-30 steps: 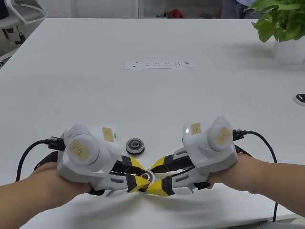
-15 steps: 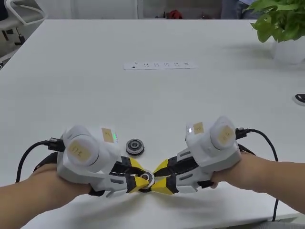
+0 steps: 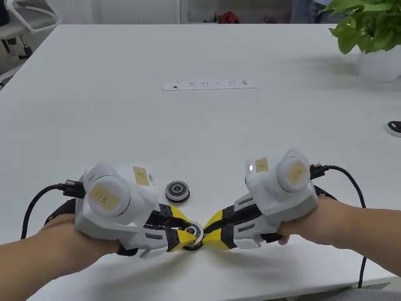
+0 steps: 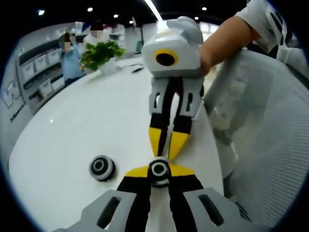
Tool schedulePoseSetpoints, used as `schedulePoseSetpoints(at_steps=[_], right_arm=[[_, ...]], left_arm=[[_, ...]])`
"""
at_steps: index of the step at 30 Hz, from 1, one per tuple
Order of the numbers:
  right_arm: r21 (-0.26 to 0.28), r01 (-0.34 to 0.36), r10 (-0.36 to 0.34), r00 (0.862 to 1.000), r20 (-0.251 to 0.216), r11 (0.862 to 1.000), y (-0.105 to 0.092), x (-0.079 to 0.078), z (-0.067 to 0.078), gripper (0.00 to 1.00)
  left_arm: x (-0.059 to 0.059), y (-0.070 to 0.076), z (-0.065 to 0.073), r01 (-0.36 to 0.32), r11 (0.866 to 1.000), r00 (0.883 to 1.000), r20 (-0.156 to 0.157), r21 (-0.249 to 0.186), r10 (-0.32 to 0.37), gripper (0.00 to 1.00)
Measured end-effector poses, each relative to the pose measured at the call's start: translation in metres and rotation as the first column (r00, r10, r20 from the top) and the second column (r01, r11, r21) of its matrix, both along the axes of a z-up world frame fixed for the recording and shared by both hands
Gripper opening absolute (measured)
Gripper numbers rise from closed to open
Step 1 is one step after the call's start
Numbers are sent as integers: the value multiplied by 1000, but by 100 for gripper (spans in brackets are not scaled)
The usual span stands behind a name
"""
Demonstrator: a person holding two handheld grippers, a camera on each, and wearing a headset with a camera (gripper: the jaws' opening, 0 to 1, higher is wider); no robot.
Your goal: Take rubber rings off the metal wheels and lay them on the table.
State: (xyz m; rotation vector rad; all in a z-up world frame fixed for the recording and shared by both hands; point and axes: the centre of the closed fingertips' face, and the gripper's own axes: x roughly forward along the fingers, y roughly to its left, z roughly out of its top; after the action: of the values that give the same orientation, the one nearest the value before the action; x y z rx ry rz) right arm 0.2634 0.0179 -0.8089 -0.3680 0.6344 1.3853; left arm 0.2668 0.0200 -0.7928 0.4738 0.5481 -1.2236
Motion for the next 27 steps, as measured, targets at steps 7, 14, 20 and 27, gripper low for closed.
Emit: schedulePoseSetpoints(at_steps=[7,14,20,27], right_arm=[[-1,17,-17,1000,-20,1000,-1,1,-1,2],[2,31,-31,999,-40,1000,-2,2,-1,0],[6,42,-41,997,-66,999,-4,2,1,0],[22,68,-66,992,-108,997,-5,2,4,0]], left_arm=[[0,0,0,-1,1000,1000,1,0,1,13],[0,0,0,0,1000,1000,4,1,0,13],[-1,0,0,1,1000,1000,5,1,-1,13],[-1,0,0,0,1000,1000,5,1,0,13]])
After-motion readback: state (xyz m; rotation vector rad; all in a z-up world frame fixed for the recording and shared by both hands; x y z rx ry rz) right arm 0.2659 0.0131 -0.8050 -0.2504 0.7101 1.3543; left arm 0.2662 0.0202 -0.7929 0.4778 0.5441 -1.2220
